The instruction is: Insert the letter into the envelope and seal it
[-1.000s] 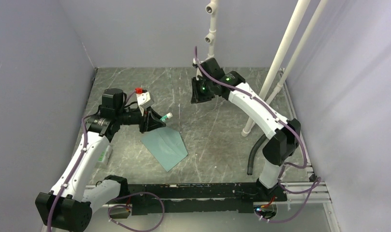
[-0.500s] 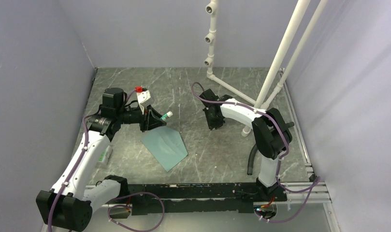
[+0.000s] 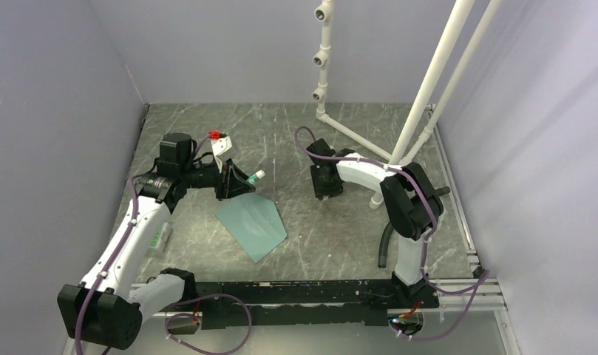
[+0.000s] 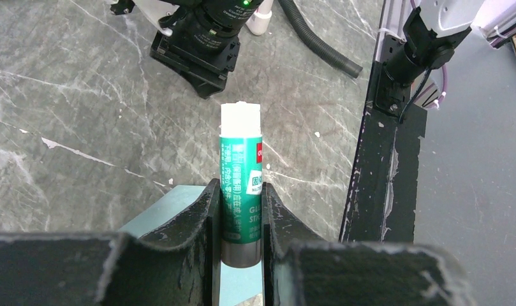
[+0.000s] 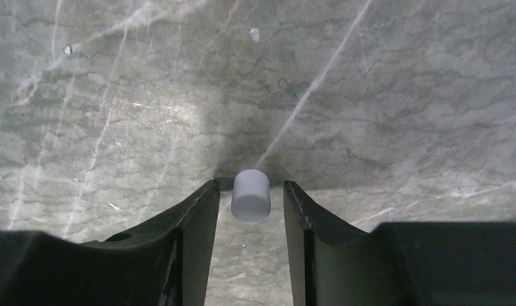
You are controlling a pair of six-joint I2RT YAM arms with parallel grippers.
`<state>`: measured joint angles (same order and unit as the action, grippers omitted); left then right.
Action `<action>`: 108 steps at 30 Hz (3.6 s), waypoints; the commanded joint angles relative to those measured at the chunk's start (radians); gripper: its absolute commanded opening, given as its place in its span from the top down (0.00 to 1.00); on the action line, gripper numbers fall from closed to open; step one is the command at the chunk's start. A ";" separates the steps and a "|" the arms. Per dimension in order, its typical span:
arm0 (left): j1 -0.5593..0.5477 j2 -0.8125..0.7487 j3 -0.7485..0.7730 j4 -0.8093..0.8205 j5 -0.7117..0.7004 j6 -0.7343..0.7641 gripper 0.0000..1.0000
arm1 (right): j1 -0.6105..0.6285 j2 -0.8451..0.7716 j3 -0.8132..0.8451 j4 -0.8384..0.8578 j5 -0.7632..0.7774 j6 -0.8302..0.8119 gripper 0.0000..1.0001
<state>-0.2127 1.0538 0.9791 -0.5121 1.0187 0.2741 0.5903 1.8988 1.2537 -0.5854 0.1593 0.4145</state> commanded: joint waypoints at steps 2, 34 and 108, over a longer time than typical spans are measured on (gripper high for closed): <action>-0.001 -0.002 0.029 0.049 0.008 -0.030 0.98 | -0.001 0.018 0.079 -0.051 0.028 0.006 0.52; -0.011 0.034 -0.025 0.870 -0.055 -0.839 0.98 | 0.017 -0.438 0.171 0.749 -0.739 0.419 0.18; -0.013 0.050 0.111 0.341 -0.161 -0.702 0.62 | 0.112 -0.348 0.294 0.590 -0.803 0.237 1.00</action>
<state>-0.2207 1.0901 1.0481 -0.0551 0.9508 -0.4938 0.6910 1.5990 1.5394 -0.0963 -0.6827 0.6727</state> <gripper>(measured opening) 0.388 0.272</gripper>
